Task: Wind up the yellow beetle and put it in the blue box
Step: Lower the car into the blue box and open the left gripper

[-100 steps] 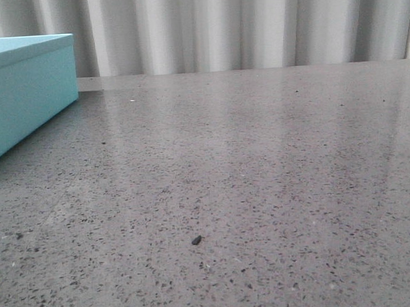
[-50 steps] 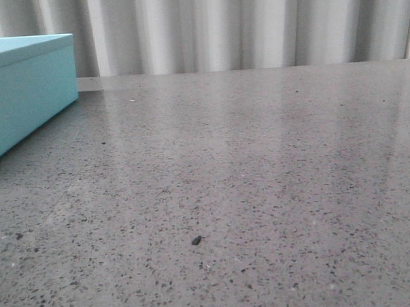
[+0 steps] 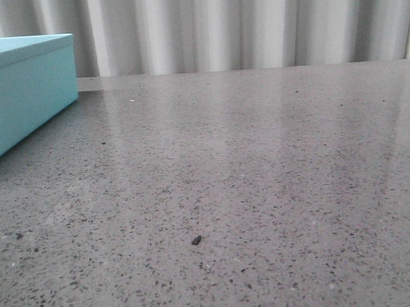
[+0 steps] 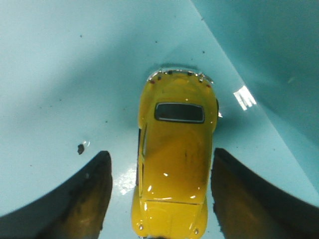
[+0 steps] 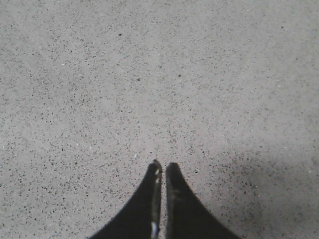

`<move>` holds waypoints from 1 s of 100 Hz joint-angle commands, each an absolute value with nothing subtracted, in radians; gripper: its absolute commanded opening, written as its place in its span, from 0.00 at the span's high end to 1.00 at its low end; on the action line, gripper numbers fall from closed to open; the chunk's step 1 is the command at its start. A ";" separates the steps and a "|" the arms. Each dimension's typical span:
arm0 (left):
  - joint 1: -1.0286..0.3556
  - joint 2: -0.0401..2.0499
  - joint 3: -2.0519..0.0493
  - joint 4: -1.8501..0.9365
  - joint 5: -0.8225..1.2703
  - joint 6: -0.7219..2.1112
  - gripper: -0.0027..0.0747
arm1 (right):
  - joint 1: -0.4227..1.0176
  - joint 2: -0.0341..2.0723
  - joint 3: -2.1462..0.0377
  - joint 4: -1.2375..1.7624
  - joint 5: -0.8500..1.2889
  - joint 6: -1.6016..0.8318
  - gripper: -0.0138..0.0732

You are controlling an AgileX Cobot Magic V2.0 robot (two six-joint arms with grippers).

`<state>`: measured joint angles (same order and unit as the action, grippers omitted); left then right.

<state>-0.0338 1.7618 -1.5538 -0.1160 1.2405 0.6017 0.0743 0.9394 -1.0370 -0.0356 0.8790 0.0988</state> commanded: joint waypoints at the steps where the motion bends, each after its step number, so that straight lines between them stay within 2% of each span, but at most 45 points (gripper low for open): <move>1: -0.033 1.704 -1.587 -0.127 1.260 0.588 0.52 | 0.074 0.923 -1.062 -0.038 0.816 0.095 0.91; 11: -0.033 1.671 -1.607 -0.127 1.243 0.588 0.70 | 0.074 0.921 -1.062 -0.040 0.812 0.095 0.91; 21: -0.033 1.623 -1.623 -0.129 1.242 0.588 0.97 | 0.074 0.901 -1.042 -0.051 0.780 0.095 0.91; 23: -0.033 1.616 -1.623 -0.129 1.242 0.588 0.99 | 0.074 0.894 -1.037 -0.051 0.767 0.095 0.91; 52: -0.033 1.439 -1.623 -0.252 1.194 0.565 0.99 | 0.074 0.746 -0.838 -0.087 0.554 0.095 0.91; 73: -0.033 1.323 -1.600 -0.308 1.117 0.562 0.99 | 0.074 0.595 -0.635 -0.178 0.305 0.095 0.91; 100: -0.033 1.151 -1.449 -0.357 0.947 0.562 0.99 | 0.074 0.413 -0.362 -0.194 0.000 0.095 0.91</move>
